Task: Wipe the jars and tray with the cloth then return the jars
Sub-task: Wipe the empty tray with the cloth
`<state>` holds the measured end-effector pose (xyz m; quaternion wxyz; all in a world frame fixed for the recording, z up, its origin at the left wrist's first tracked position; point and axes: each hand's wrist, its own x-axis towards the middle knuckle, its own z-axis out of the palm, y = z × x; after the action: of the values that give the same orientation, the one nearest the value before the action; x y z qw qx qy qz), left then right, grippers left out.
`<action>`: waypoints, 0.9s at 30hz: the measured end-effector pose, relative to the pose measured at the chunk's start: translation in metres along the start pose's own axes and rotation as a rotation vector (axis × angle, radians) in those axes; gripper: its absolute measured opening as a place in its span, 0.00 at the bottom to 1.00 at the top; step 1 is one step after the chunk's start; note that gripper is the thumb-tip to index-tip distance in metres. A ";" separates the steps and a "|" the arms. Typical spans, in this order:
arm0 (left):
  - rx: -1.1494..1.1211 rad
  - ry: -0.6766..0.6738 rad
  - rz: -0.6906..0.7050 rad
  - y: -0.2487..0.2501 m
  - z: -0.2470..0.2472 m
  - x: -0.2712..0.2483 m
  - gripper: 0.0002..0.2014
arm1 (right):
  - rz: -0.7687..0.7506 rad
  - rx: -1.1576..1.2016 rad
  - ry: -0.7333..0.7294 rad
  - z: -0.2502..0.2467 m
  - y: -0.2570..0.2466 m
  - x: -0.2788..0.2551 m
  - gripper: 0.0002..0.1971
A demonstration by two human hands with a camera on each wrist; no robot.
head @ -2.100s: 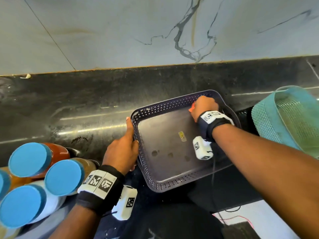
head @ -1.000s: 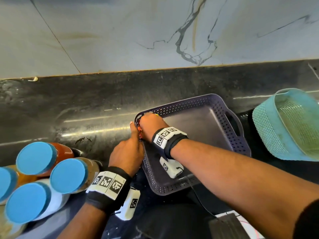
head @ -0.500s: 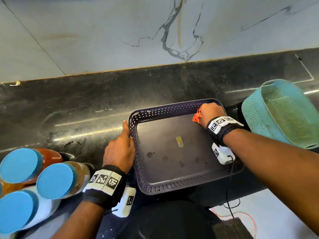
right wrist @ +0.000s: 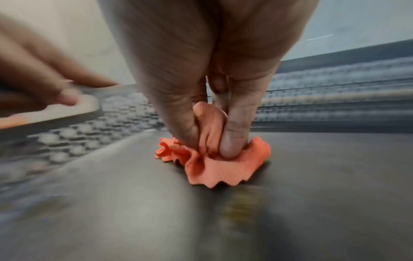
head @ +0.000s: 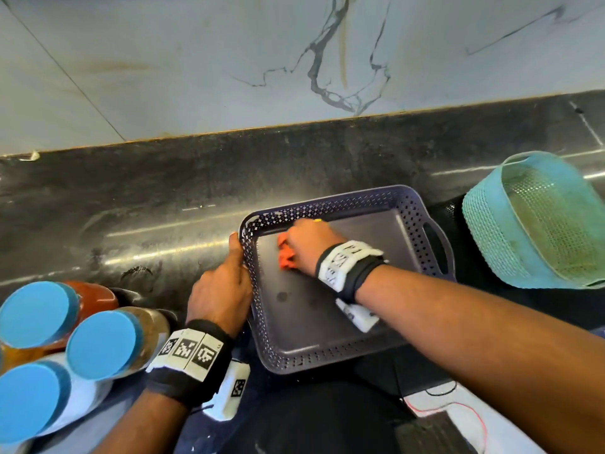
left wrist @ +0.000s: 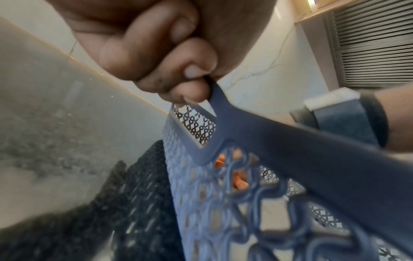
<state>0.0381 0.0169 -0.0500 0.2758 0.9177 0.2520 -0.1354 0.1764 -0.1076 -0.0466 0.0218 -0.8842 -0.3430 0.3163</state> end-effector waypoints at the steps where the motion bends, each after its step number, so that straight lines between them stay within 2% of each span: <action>1: 0.004 0.002 0.002 -0.002 -0.001 0.001 0.29 | 0.086 -0.042 0.019 -0.008 0.021 -0.003 0.05; 3: 0.006 0.004 0.001 -0.004 -0.001 0.004 0.29 | 0.244 -0.092 0.041 -0.024 0.065 -0.014 0.07; 5: 0.001 0.005 0.006 -0.004 -0.001 0.005 0.29 | 0.358 -0.104 0.057 -0.034 0.102 -0.026 0.05; 8: -0.006 -0.009 0.016 -0.001 -0.002 0.004 0.30 | 0.497 -0.057 0.174 -0.029 0.120 -0.026 0.11; 11: -0.003 -0.028 0.021 0.002 -0.005 0.005 0.30 | 0.376 0.003 0.206 -0.015 0.086 -0.012 0.11; 15: -0.006 -0.047 0.039 0.001 -0.009 0.005 0.31 | -0.016 0.001 0.130 -0.005 0.014 0.008 0.11; 17: 0.022 -0.073 0.055 0.000 -0.009 0.008 0.31 | -0.137 -0.131 0.114 -0.008 -0.010 0.016 0.13; 21: 0.103 -0.078 0.064 0.000 -0.006 0.020 0.31 | -0.184 -0.244 0.147 -0.013 -0.019 0.030 0.13; 27: 0.099 -0.067 0.051 0.008 -0.001 0.018 0.32 | -0.272 -0.285 0.067 -0.005 -0.010 0.031 0.16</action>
<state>0.0573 0.0183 -0.0528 0.2416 0.9313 0.2120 -0.1711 0.1904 -0.0798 -0.0564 -0.0496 -0.8339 -0.4998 0.2289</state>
